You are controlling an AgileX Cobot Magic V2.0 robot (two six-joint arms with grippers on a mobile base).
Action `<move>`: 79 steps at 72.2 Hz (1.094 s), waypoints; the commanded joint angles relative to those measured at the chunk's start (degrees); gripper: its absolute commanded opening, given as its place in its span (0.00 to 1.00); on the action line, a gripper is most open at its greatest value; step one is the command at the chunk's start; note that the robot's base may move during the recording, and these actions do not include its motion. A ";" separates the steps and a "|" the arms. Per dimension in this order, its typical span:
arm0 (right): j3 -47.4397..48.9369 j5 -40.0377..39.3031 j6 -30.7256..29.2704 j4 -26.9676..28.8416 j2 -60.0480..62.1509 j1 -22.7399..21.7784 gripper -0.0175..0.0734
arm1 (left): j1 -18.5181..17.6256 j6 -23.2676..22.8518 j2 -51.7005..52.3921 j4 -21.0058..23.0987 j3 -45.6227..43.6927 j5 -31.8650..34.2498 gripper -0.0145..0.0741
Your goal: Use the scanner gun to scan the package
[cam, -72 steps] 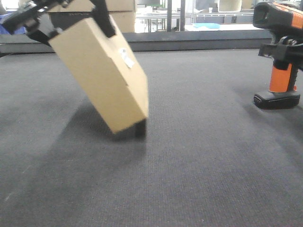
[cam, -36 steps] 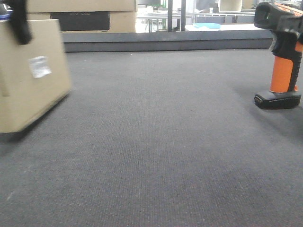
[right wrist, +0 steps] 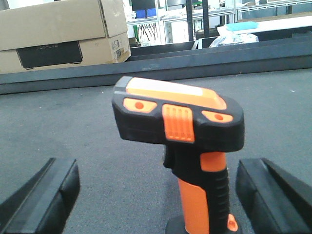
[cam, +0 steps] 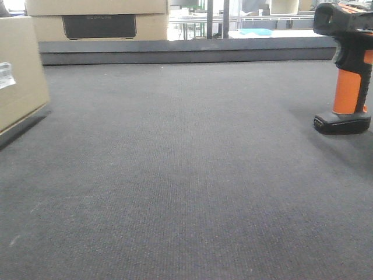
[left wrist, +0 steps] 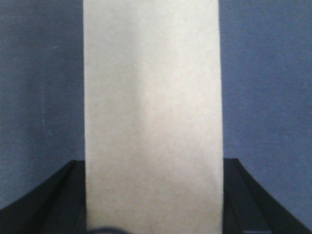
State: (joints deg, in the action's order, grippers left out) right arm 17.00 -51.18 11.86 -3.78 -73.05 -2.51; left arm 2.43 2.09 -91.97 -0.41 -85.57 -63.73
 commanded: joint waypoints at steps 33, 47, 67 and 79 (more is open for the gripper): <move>-0.25 -0.28 0.01 -0.45 0.47 -0.12 0.81 | 1.22 1.07 0.83 2.70 4.93 6.95 0.04; -0.25 -0.18 0.01 -0.45 0.47 -0.12 0.81 | 1.22 1.07 0.83 2.70 4.93 7.12 0.09; -0.25 -0.18 0.01 -0.45 0.47 -0.12 0.81 | 1.22 1.07 0.83 2.70 4.93 6.09 0.67; -0.25 -0.04 0.01 -0.45 0.59 -0.12 0.81 | 1.22 1.07 0.83 2.70 4.82 6.52 0.85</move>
State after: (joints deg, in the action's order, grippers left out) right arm 17.00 -50.65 11.86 -3.91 -73.05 -2.51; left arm 3.57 3.01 -91.97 1.88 -80.68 -57.75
